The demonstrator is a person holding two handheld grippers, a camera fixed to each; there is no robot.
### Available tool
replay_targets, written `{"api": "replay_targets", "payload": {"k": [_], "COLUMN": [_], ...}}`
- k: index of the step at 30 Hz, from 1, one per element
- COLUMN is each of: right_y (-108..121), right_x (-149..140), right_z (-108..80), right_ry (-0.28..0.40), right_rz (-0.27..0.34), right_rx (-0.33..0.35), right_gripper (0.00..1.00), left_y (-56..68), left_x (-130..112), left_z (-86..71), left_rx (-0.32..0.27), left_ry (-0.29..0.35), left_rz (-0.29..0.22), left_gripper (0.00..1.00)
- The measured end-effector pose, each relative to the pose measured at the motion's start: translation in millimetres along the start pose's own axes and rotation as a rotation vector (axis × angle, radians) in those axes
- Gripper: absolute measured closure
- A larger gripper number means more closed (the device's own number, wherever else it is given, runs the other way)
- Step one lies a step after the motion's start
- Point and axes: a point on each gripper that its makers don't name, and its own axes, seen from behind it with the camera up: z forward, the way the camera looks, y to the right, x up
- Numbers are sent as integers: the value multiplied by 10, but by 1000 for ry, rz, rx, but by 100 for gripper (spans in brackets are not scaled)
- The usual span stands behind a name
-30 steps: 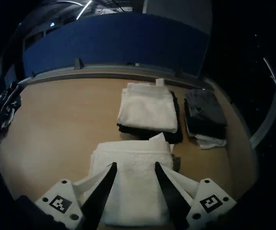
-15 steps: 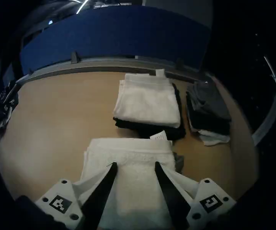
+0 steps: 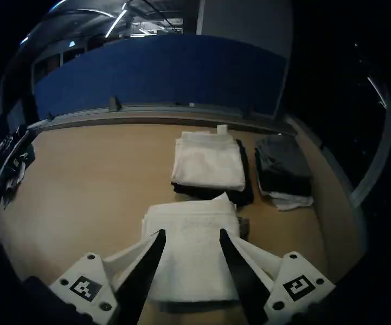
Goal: Fold towel
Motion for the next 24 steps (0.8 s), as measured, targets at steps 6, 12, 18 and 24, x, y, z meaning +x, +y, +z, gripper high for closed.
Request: {"api": "replay_targets", "payload": {"k": [6,12,18,24], "right_y": [11,-57,-223,-344], "right_x": [-41,-90,-16,179], "right_z": [-106,-190,-325,-526], "right_ry": [6,25,96,237], "right_rz": [11,28,43,70], "right_rx": [-5,0,30,46], "right_gripper": [24,22,0,0], "left_y": [20,29,44,58], "left_x": [31,74,109,177], "left_z": [7,11,11,-31], "left_rx": [-7,-9,-11,-19], "left_ry": [9,26,48,84], "left_rz": [2,-3,-10,-29], "left_gripper": [6,6,6,6]}}
